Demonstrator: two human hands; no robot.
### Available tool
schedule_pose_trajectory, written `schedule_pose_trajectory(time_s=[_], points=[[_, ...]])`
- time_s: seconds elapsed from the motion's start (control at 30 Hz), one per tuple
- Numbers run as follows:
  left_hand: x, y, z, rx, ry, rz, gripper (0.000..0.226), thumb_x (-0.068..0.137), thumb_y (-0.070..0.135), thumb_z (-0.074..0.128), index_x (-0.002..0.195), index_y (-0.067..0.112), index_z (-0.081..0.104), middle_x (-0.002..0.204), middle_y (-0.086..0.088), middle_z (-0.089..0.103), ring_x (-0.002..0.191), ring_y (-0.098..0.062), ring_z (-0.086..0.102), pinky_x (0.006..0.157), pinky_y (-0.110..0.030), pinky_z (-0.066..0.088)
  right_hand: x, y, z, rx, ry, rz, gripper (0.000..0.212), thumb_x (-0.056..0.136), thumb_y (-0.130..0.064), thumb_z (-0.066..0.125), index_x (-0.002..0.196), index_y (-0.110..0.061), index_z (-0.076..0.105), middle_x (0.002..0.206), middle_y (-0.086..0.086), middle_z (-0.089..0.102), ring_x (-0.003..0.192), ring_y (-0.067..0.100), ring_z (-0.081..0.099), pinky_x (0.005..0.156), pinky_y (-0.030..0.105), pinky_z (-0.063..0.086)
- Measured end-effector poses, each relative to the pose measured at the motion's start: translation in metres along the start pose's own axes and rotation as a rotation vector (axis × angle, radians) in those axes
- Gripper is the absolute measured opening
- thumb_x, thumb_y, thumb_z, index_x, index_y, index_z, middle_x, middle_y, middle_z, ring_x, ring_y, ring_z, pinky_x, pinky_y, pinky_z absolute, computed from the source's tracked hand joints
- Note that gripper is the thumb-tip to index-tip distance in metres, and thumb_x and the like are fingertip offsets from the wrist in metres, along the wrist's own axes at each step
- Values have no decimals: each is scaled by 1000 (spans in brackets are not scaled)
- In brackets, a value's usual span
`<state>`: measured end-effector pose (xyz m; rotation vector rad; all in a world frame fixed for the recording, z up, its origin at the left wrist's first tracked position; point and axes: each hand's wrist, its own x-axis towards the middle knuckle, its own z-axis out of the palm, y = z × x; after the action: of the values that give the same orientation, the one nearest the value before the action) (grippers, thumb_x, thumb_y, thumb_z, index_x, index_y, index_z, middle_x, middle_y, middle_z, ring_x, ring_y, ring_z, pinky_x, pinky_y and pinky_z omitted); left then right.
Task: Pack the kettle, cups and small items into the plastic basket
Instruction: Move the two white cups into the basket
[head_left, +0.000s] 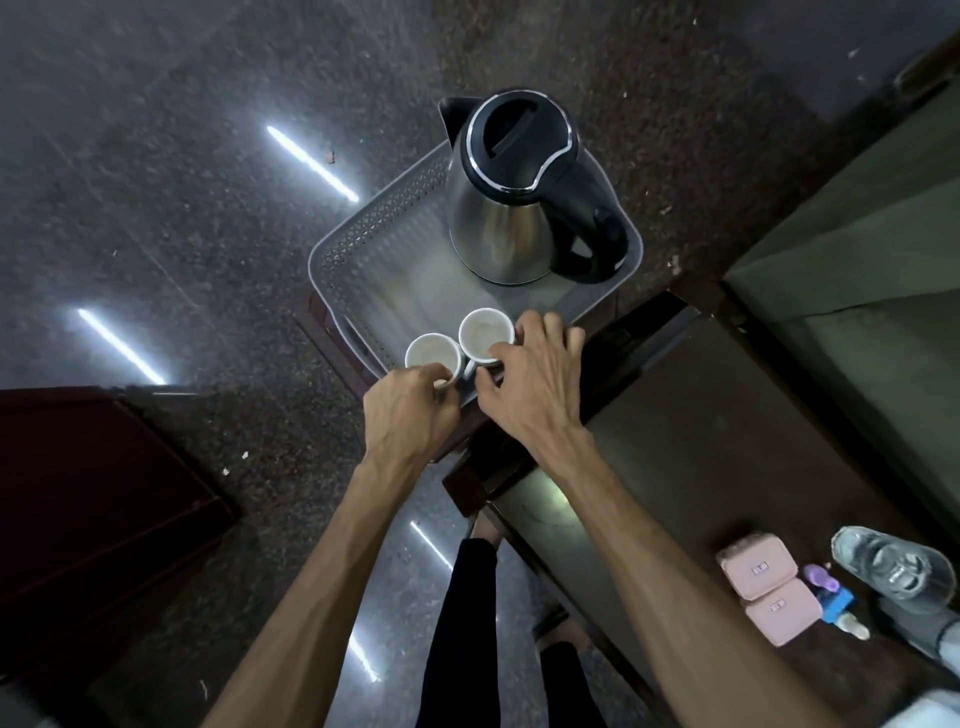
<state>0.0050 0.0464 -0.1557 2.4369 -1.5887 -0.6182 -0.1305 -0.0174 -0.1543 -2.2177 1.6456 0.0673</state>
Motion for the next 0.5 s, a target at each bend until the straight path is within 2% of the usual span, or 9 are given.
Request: schedule_pose_trajectory(time_s=[0.1, 0.2, 0.3, 0.37, 0.5], points=[[-8, 4, 0, -39, 57, 1, 20, 82, 22, 70, 97, 11, 78, 89, -14, 78, 78, -41, 72, 63, -42, 56, -9, 2, -4, 59, 34, 4, 36, 82, -45, 64, 96, -18, 82, 124, 7, 61, 116, 28, 53, 95, 43, 35], [-23, 15, 0, -96, 157, 32, 22, 84, 19, 73, 104, 8, 74, 93, -10, 74, 75, -33, 69, 61, -38, 52, -23, 10, -8, 165, 105, 35, 31, 84, -38, 65, 100, -17, 81, 137, 10, 61, 122, 29, 54, 99, 44, 38], [-42, 39, 6, -162, 172, 92, 17, 84, 17, 71, 100, 11, 73, 89, -3, 67, 74, -24, 64, 61, -32, 46, -42, 27, -13, 270, 192, 100, 23, 85, -29, 68, 99, -15, 80, 129, 9, 67, 118, 28, 59, 97, 44, 42], [-54, 61, 14, -197, 141, 134, 16, 83, 15, 71, 98, 13, 74, 88, -2, 66, 76, -21, 62, 63, -28, 43, -58, 44, -16, 303, 198, 166, 21, 86, -28, 69, 99, -16, 80, 126, 6, 68, 116, 26, 60, 95, 43, 43], [-83, 109, 38, -238, 36, 242, 10, 82, 11, 75, 93, 12, 75, 81, 2, 60, 67, -13, 53, 60, -28, 44, -98, 93, -20, 337, 201, 282, 19, 88, -27, 69, 101, -18, 80, 123, 4, 68, 114, 24, 60, 94, 43, 47]])
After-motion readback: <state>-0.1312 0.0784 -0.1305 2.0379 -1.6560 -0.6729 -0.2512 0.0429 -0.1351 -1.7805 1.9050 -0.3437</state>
